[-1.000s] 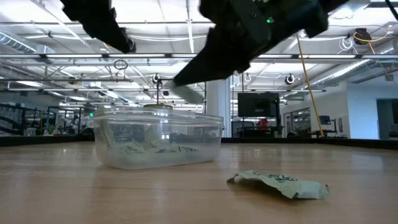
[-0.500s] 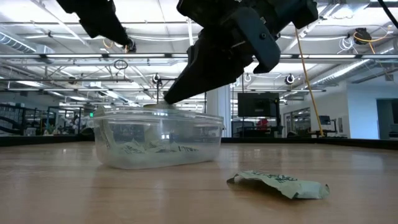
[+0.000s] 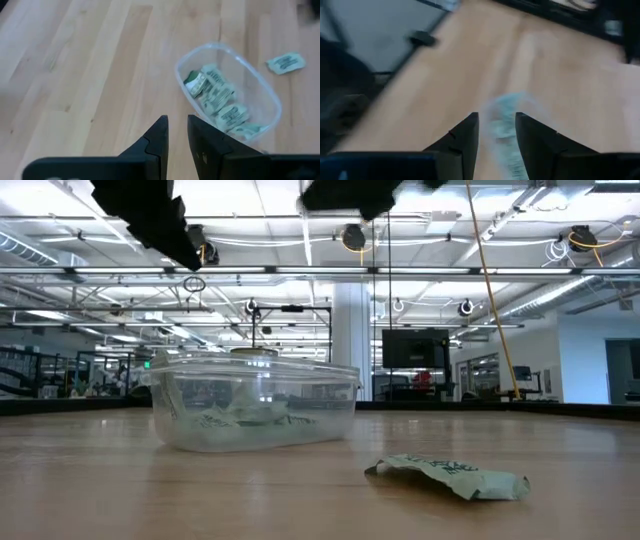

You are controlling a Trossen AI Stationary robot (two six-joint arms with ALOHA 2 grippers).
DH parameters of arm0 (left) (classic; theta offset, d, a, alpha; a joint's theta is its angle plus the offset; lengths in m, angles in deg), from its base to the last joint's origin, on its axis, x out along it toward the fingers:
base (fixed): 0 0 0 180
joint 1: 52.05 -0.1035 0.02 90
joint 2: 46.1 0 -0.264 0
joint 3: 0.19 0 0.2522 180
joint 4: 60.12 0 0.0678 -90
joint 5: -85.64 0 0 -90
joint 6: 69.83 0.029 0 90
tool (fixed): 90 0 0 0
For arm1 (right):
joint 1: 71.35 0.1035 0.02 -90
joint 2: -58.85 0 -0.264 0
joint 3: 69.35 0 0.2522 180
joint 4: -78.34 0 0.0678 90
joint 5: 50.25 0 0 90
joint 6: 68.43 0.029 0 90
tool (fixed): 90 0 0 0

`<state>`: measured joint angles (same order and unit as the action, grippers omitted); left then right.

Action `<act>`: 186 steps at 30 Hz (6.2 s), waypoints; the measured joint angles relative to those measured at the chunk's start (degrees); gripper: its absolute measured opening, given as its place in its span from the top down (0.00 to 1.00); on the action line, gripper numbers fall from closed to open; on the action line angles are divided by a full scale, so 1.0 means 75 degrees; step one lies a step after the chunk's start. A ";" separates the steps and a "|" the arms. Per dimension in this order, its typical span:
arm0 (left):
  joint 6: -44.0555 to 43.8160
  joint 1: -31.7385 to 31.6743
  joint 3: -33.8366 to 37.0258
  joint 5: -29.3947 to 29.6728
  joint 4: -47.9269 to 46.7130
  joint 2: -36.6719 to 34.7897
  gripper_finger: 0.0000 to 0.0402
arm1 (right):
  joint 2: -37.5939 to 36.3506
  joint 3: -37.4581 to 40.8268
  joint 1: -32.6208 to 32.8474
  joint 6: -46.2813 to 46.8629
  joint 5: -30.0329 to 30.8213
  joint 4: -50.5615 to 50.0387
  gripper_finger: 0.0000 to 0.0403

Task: Pick and place Stevia / Truvia into bins
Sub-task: Put the light green stevia packet into the transparent bin, then return to home Position

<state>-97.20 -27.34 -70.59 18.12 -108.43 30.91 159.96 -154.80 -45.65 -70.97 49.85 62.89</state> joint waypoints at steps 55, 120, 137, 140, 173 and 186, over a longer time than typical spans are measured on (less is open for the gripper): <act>0.0489 -0.0122 0.0000 0.0004 0.0141 0.0000 0.81 | 0.1151 0.0022 0.0365 0.2157 -0.0226 -0.0571 0.91; 0.0390 -0.0120 0.0000 0.0000 -0.0051 0.0000 0.81 | 0.1277 0.0830 0.0140 0.2461 -0.0739 0.0540 0.99; 0.0406 -0.0120 0.0000 0.0003 0.0099 -0.0003 0.81 | 0.0695 0.0751 -0.1227 0.1167 0.0217 0.0965 0.99; 0.0402 -0.0119 0.0000 0.0003 0.0091 -0.0003 0.81 | 0.0695 0.0751 -0.1285 0.0942 0.0206 0.0940 0.95; -0.0741 0.0282 0.0351 0.2175 -0.4488 -0.5008 0.81 | -0.5093 0.1278 -0.1045 0.2374 0.0550 -0.3999 0.71; 0.1159 0.0570 0.5342 -0.0296 0.2346 -0.8595 0.81 | -0.8750 0.7285 -0.1417 0.2188 -0.0944 0.1808 0.71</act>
<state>-88.51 -23.06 -30.53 15.90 -90.83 -33.55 94.33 -100.16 -56.28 -54.56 42.77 76.45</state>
